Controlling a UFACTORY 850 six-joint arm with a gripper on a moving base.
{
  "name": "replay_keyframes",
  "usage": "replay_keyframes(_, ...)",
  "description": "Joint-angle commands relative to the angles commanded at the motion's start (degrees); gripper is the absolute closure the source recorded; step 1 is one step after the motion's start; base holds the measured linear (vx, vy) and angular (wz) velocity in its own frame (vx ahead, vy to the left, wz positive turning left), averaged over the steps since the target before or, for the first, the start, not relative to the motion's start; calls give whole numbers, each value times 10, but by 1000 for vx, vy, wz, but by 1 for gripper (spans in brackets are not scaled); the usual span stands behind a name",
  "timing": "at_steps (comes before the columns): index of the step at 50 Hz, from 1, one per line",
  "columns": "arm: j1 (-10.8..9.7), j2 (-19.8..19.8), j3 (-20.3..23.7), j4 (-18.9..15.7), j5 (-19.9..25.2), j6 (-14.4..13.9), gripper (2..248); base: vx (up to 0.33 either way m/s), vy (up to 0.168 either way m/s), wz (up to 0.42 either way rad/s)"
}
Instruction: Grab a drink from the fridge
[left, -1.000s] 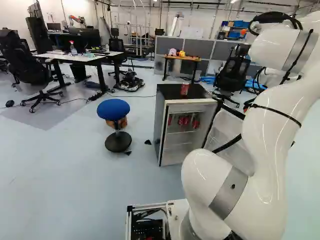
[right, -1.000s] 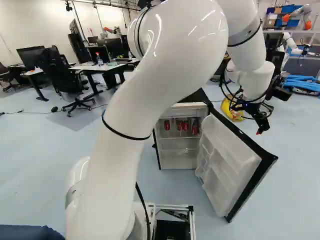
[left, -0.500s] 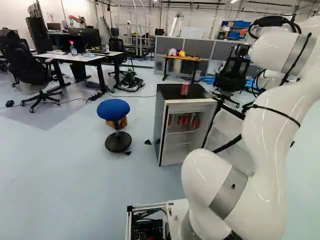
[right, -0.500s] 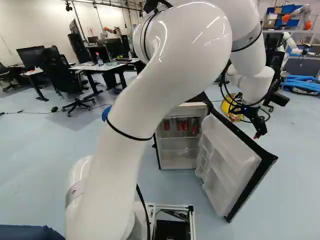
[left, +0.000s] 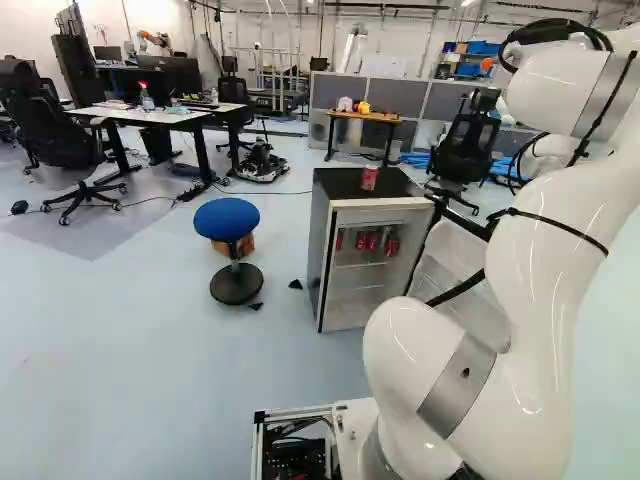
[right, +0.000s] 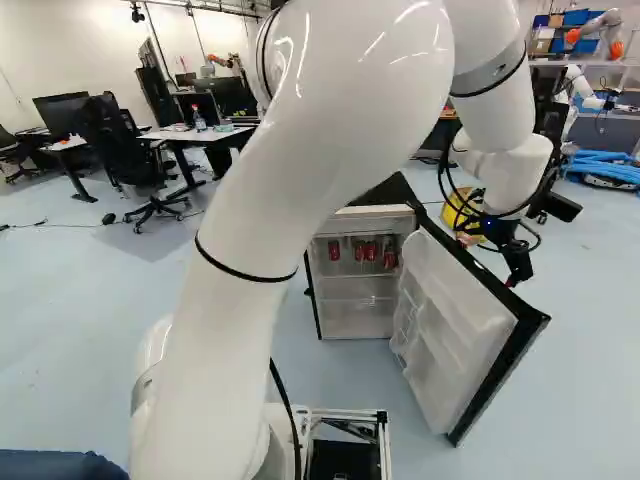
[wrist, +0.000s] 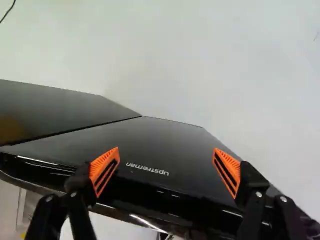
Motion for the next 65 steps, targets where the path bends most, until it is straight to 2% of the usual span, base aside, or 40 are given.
replay_keyframes(30,12,37,53,0,-10,0,3,0,0,0)
replay_keyframes(65,31,98,139,0,-10,0,3,0,0,0)
